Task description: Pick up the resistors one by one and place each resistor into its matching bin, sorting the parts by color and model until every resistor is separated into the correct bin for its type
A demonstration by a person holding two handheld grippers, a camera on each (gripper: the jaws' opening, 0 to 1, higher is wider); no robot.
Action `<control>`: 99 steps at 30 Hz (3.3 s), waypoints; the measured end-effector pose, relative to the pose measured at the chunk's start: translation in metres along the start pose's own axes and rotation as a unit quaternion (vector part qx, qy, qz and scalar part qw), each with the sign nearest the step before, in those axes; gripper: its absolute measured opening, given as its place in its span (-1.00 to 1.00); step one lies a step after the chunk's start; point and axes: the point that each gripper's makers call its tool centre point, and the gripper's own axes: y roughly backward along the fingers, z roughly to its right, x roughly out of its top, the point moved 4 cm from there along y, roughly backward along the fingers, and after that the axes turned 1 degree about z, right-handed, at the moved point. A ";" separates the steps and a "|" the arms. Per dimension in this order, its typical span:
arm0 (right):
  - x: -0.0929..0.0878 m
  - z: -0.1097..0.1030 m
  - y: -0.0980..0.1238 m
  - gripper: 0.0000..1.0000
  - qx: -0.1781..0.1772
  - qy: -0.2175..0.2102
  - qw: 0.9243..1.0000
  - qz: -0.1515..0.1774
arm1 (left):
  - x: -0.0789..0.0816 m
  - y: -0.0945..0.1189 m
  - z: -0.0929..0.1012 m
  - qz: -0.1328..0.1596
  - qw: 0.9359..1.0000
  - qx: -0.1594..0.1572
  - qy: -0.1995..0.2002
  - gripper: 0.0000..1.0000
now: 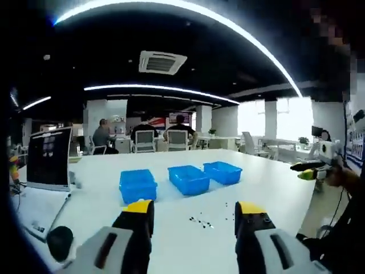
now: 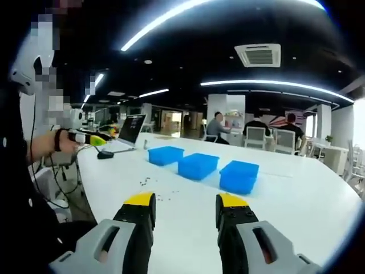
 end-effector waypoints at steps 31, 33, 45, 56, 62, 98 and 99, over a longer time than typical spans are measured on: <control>-0.011 0.005 0.016 -0.13 -0.018 -0.008 1.000 0.007 | -0.060 -0.127 0.041 -0.436 0.897 -0.047 -0.054 -0.55; -0.011 0.006 0.017 -0.13 -0.022 -0.011 1.000 0.009 | -0.065 -0.128 0.042 -0.447 0.891 -0.050 -0.059 -0.56; -0.014 0.009 0.017 -0.13 -0.028 -0.016 0.999 0.008 | -0.078 -0.132 0.036 -0.454 0.887 -0.055 -0.061 -0.69; -0.015 0.009 0.014 -0.13 -0.029 -0.017 0.999 0.007 | -0.080 -0.131 0.034 -0.455 0.886 -0.064 -0.062 -0.85; -0.014 0.008 0.014 -0.13 -0.027 -0.016 0.999 0.007 | -0.079 -0.132 0.034 -0.454 0.886 -0.070 -0.064 -0.87; 0.000 0.005 0.001 -0.13 -0.025 -0.006 1.000 0.004 | 0.048 -0.063 0.047 0.090 0.991 -0.098 -0.019 -0.88; 0.000 0.005 0.001 -0.13 -0.024 -0.005 1.000 0.002 | 0.050 -0.067 0.048 0.090 0.991 -0.097 -0.021 -0.88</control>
